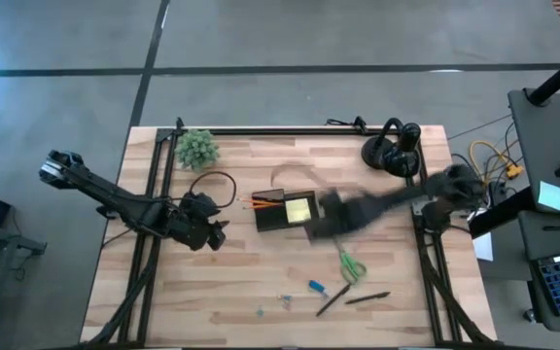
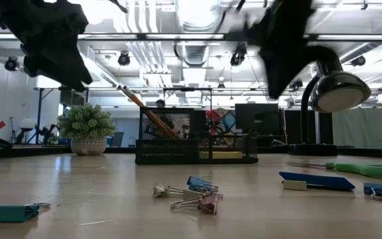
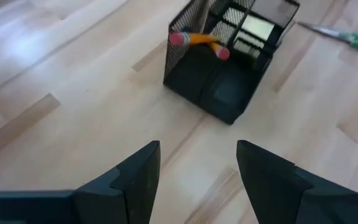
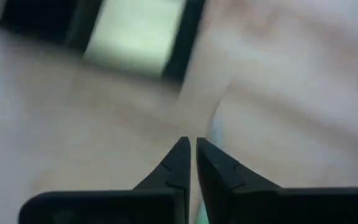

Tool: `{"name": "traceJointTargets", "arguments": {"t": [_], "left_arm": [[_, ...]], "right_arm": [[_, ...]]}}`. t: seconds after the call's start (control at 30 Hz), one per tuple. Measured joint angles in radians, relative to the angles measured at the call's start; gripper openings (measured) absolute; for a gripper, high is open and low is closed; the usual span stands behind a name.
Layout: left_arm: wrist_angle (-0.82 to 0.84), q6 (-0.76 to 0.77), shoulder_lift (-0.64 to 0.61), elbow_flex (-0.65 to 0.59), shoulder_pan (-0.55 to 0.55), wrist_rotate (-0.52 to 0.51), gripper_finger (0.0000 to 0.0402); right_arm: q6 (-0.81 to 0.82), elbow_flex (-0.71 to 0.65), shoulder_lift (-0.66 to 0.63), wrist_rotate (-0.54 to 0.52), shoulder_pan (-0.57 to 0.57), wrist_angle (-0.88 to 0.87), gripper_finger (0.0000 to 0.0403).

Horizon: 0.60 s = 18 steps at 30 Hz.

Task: Pick and place office supplies into organizer
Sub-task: Adjust the black desk organizer

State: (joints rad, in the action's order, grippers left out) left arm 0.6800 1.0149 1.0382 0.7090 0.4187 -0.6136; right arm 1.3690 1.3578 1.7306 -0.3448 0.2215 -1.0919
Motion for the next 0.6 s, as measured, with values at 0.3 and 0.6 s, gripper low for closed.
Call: {"name": "traceJointTargets", "arguments": {"t": [0.3,0.6], "left_arm": [[0.010,0.001,-0.014,-0.001,0.000,-0.010,0.0199],[0.016,0.027,0.029,-0.004,0.000,-0.017,0.0199]], "right_arm": [[-0.379,-0.104,0.004,0.227,-0.494,0.429,0.0009],[-0.502,-0.011,0.191,0.352,-0.545,0.461,0.0009]]}}
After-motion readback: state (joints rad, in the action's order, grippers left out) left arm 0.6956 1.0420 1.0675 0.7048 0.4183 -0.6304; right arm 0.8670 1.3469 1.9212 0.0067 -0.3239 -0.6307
